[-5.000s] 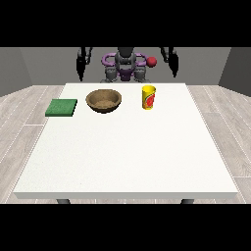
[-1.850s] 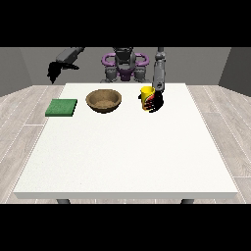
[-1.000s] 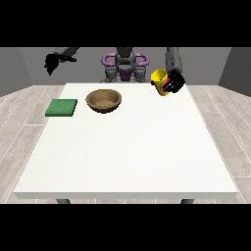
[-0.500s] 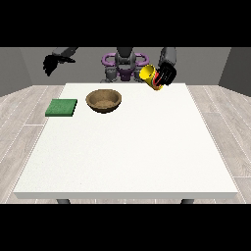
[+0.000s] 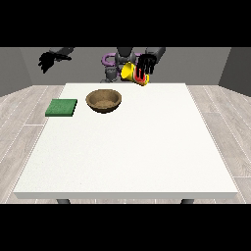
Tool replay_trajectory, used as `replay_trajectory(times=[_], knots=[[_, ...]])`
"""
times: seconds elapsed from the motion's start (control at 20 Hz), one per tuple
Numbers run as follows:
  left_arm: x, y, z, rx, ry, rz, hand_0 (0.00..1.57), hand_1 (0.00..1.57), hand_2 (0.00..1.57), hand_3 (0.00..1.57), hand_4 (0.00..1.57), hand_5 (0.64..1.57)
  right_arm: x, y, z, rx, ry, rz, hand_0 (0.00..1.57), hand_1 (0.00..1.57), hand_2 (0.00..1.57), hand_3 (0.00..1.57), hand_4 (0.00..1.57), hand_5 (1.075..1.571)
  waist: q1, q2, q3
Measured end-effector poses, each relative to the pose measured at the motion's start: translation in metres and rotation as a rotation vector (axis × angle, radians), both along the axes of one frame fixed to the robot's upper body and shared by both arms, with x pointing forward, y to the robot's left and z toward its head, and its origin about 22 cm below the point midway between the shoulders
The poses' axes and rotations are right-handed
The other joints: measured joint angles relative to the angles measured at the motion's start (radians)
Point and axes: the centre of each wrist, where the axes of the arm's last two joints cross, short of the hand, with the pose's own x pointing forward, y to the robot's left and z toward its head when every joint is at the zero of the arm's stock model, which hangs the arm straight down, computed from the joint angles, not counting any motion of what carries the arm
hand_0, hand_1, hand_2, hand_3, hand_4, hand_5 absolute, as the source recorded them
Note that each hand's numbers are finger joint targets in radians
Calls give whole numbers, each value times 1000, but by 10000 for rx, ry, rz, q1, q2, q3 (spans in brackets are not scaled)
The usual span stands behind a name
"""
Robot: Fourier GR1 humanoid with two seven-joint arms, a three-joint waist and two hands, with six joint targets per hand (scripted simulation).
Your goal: Pick the cup and pour the ball into the bowl, then pick the bowl and place it on the pad
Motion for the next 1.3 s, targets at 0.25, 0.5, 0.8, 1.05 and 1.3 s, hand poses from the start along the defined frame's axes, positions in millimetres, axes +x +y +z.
replay_trajectory(times=[0.25, 0.5, 0.8, 1.05, 1.3], knots=[[-6, -49, -2, 2730, -9, -815, 1498, 1498, 1571, 1571, 1571, 1056, 0, -7, -1, 14, 98, 20, 0, 0, 0, 0, 0, 1571, -97, -91, 3], [-14, -86, -6, 5760, -143, -1486, 1522, 1522, 1571, 1571, 1510, 1221, 6, 0, -4, 125, 104, 201, 0, 0, 0, 0, 0, 1570, -175, -68, -3], [-22, -104, -16, 8991, -548, -1881, 1451, 1451, 1571, 1571, 1529, 1143, 0, -10, -7, 150, 127, 63, 0, 0, 0, 0, 0, 1571, -80, -177, -9], [-26, -115, -13, 10128, -802, -2209, 1446, 1446, 1571, 1571, 1529, 1134, 4, -10, -4, 126, 104, -40, 0, 0, 0, 0, 0, 1569, 119, -98, -21], [-21, -106, -3, 8097, -421, -1975, 1306, 1306, 1571, 1571, 1571, 1069, 2, 1, -14, 348, 629, -154, 0, 0, 0, 0, 0, 1567, 397, -288, -50]])
